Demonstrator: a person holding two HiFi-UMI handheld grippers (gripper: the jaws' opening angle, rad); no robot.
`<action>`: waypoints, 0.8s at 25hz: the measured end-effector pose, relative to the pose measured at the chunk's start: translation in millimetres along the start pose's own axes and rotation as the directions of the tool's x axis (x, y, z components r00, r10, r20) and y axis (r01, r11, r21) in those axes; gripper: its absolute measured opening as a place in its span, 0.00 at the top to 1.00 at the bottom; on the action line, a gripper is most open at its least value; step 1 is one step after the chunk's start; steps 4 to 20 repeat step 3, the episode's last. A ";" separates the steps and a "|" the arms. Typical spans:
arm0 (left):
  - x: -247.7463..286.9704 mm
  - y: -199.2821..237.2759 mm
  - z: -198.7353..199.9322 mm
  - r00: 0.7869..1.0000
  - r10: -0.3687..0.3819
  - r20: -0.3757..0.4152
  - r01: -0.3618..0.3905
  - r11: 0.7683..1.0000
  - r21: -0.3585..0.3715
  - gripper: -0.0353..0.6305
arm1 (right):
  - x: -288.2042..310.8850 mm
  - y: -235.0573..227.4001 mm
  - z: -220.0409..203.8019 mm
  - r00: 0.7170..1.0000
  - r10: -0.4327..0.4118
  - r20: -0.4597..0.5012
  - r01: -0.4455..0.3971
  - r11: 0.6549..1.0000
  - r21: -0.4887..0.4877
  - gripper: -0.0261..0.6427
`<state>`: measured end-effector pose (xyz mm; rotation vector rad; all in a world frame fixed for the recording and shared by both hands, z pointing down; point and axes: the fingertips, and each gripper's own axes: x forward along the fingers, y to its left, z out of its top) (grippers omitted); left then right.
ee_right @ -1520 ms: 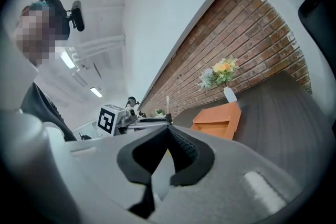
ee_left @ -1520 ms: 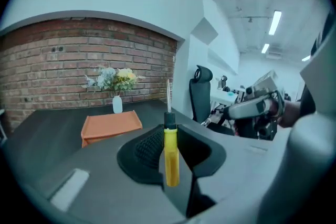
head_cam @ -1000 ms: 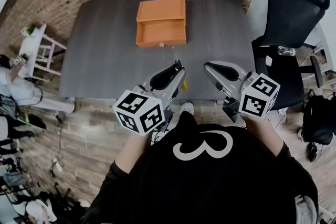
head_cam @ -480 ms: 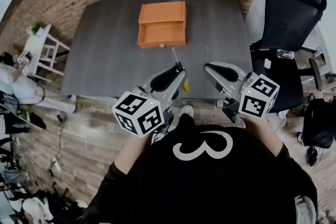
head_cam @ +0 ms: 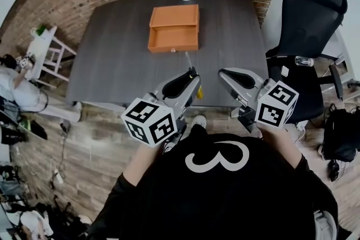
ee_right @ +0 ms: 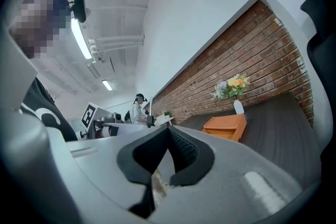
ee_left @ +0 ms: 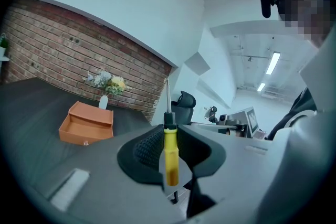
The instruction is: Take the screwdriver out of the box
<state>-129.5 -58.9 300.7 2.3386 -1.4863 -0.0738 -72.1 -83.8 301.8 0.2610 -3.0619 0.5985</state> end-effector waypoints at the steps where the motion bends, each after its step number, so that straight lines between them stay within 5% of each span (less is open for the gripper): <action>1: -0.1 -1.0 0.2 1.000 0.000 0.001 0.000 1.000 0.001 0.80 | -1.1 0.3 0.5 1.000 0.000 0.002 0.000 1.000 -0.001 0.96; 20: 0.0 -3.2 0.8 1.000 0.000 0.003 0.000 1.000 0.002 0.80 | -3.4 1.1 1.9 1.000 -0.001 0.006 0.001 1.000 -0.002 0.96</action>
